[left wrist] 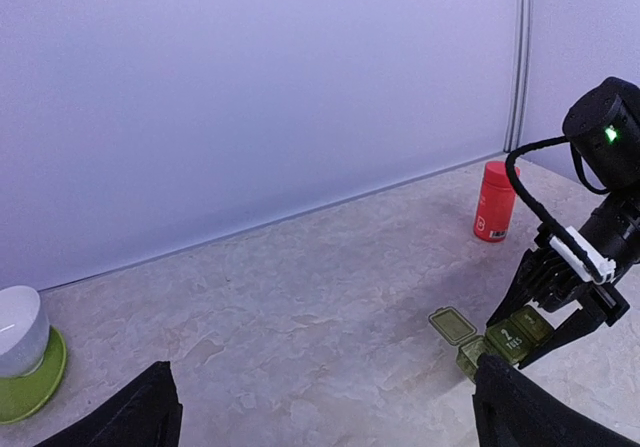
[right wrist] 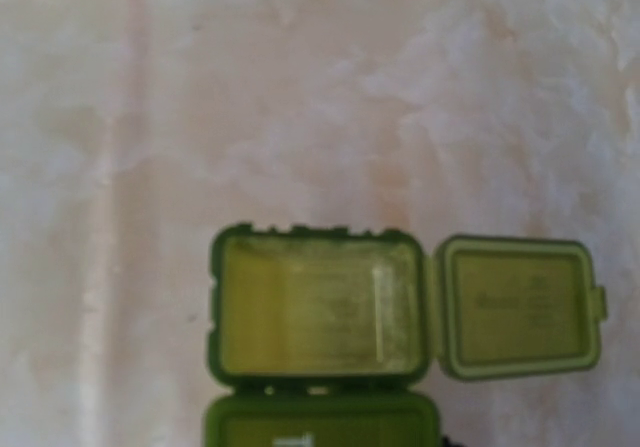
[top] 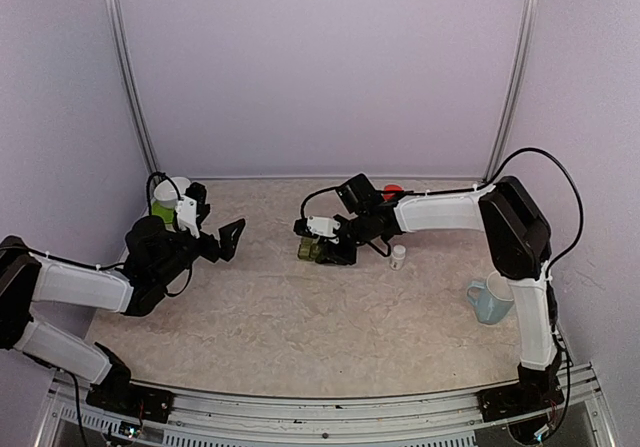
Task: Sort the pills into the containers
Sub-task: Place the pill container at the center of the board.
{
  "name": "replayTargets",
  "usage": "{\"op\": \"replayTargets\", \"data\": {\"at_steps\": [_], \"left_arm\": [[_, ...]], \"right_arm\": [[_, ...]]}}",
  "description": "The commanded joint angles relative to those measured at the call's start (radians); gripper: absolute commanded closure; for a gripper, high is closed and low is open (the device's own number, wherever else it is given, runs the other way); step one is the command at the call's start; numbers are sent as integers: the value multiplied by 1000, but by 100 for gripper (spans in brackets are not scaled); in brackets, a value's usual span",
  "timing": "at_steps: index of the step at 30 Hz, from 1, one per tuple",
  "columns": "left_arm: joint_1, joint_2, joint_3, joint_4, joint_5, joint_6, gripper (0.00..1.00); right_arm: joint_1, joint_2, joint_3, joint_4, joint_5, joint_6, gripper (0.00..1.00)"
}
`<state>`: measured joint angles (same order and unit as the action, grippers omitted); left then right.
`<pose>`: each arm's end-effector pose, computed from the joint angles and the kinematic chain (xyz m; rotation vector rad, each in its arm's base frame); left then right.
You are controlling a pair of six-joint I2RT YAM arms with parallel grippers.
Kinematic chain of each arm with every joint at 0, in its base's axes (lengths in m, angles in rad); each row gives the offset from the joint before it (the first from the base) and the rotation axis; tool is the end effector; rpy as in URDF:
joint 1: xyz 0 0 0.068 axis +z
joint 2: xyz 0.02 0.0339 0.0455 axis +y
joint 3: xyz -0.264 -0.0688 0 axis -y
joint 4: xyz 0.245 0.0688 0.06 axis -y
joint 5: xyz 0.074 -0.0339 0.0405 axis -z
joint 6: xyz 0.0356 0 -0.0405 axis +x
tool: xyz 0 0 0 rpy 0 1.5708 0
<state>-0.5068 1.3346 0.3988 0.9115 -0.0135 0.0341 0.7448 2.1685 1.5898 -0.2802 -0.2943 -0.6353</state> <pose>0.2288 -0.1265 0.2059 0.4190 1.5509 -0.3566 0.3438 0.3310 0.1661 -1.6415 1.7794 0.4069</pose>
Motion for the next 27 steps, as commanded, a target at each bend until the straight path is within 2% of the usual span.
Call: {"op": "replayTargets", "data": {"at_steps": [1,9,18,23,27], "left_arm": [[11,-23,-11,30,-23,-10,1],[10,-31,-19,40,-28,-11,1],[13,-34,-22,44,-29,-10,1],[14,-34,-24,48,-27,-10,1],[15,-34,-25,47,-27,-11,1]], "right_arm": [[-19,38,55,-14,-32,-43,63],[-19,116,160,-90,-40,-77,61],[-19,164,194,-109,-47,-75,59],[-19,175,196,-119,-40,-72,55],[-19,175,186,-118,-23,-72,48]]}}
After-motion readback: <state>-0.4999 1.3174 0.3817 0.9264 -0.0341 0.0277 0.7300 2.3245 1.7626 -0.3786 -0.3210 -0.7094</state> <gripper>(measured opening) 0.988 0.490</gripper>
